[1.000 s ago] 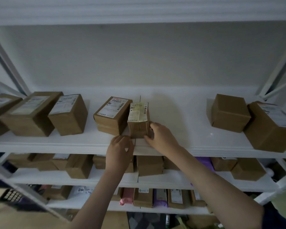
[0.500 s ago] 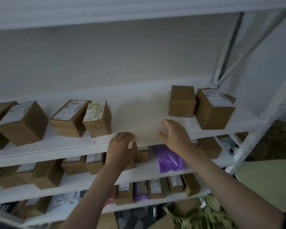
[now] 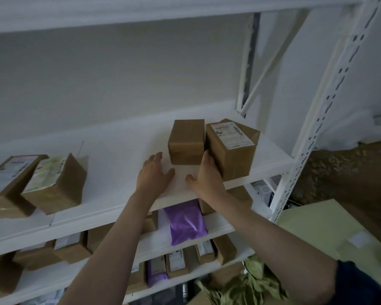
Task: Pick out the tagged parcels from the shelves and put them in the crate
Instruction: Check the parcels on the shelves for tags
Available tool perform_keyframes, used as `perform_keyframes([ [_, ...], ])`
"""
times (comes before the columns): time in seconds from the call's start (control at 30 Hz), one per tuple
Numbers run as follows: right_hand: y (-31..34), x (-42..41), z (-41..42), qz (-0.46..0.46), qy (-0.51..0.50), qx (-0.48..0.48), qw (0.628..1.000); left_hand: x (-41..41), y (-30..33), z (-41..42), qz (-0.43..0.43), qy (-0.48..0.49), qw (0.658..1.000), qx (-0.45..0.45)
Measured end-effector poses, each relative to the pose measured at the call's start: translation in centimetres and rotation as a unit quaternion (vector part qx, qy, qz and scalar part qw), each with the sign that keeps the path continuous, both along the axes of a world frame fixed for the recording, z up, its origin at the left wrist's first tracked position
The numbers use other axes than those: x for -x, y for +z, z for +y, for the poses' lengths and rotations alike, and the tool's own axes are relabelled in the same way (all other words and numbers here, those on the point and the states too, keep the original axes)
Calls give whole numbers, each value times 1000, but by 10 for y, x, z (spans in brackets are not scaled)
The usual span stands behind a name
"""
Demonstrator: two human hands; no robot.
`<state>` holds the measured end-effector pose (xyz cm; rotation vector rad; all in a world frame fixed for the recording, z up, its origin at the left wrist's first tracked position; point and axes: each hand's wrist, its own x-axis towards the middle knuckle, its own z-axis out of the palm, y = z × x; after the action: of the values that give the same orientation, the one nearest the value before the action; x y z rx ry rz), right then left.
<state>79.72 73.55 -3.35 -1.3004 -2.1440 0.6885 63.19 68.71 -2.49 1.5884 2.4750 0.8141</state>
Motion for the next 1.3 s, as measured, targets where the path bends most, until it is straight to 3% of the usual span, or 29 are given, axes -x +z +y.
perform_keyframes([
  [0.33, -2, 22, 41, 27, 17, 15, 999, 13, -8, 26, -102, -19, 992, -77],
  [0.67, -11, 2, -25, 35, 72, -87, 993, -5, -12, -70, -77, -9, 991, -112],
  [0.93, -14, -16, -39, -34, 49, -172, 983, -10, -15, -114, -22, -61, 991, -117],
  [1.1, -17, -15, -26, -120, 39, -134, 983, -8, 4, -104, 14, -85, 991, -106],
  [1.3, 2, -16, -35, 8, 54, -49, 997, -11, 1, -112, -95, -78, 980, -154],
])
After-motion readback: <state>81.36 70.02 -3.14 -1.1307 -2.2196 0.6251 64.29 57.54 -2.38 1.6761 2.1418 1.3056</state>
